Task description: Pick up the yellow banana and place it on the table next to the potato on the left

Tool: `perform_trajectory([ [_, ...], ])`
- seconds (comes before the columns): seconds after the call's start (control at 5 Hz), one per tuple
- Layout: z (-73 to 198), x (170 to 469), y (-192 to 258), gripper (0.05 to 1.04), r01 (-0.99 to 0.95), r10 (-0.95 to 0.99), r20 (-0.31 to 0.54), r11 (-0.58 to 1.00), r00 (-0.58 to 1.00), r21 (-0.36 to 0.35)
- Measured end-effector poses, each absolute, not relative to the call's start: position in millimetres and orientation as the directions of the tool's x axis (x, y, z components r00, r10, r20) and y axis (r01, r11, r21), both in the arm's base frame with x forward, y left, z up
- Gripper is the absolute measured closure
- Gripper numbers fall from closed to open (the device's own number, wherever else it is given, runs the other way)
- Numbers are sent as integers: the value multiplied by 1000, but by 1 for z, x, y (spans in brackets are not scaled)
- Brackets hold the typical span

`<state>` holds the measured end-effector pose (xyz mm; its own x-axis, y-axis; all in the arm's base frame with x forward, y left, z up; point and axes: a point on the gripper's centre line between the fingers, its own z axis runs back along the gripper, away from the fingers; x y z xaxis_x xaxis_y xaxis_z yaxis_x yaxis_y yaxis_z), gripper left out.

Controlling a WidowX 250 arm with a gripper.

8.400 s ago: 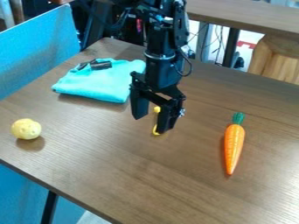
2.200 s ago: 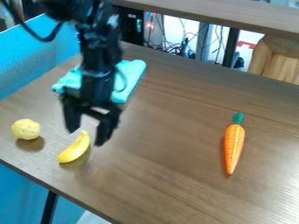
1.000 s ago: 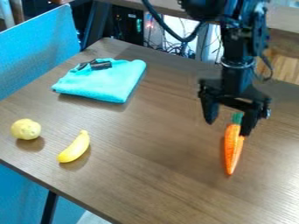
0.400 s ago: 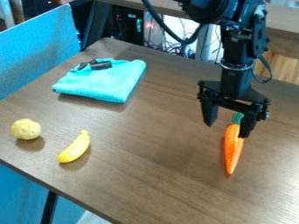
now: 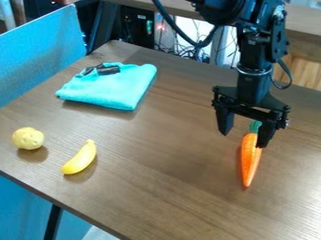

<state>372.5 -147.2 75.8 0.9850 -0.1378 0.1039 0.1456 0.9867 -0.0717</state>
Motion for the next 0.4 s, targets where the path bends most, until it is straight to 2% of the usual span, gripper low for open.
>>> perform_trajectory([
  [0.4,76,373,-147,83,146,-138,104,987,985,-70],
])
